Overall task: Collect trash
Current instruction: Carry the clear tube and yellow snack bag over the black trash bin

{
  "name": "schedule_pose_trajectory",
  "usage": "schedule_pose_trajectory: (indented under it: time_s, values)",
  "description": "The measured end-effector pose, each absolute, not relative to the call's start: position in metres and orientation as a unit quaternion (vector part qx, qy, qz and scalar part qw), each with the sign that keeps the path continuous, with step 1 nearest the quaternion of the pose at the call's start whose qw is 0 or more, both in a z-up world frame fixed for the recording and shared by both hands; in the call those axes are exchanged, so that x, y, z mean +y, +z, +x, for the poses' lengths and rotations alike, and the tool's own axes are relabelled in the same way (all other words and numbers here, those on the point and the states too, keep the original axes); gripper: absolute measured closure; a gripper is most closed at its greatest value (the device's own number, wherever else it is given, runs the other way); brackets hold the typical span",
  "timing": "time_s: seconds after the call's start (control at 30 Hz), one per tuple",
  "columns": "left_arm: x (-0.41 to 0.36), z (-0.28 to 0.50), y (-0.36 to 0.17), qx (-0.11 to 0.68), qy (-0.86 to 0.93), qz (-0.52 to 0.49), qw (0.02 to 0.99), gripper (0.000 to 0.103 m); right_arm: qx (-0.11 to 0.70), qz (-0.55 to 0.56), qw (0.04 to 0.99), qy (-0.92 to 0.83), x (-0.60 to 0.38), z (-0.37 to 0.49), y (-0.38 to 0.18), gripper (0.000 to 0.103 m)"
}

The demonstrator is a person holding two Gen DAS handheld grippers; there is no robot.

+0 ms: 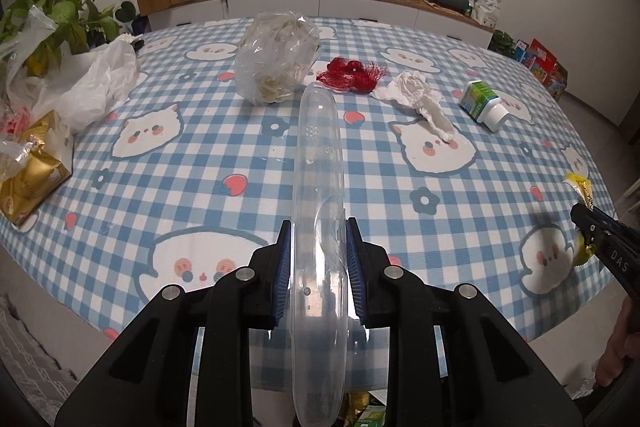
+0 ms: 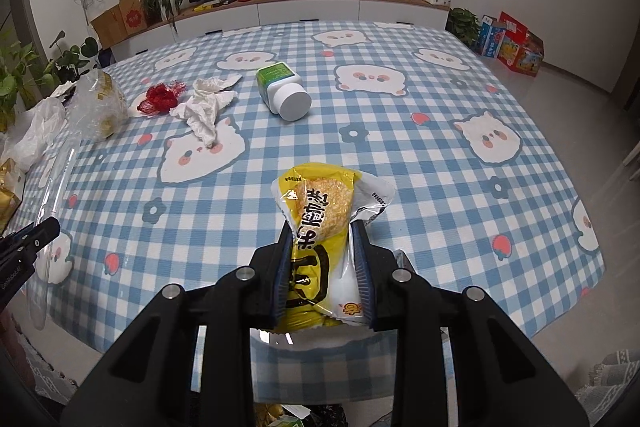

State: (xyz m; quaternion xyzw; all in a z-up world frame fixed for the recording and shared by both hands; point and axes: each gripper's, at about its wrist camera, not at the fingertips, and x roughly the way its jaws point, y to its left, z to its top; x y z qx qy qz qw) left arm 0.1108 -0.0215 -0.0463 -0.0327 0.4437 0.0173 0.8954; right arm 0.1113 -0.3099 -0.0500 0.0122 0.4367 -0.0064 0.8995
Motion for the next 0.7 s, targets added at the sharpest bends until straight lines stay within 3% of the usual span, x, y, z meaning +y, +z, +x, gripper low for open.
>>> schedule_pose_trajectory:
  time_s: [0.7]
  values:
    - [-0.032,0.012,-0.016,0.426,-0.006,-0.043,0.904,0.078,0.401,0.004,0.916,0.026,-0.277,0.022,-0.007,0.076]
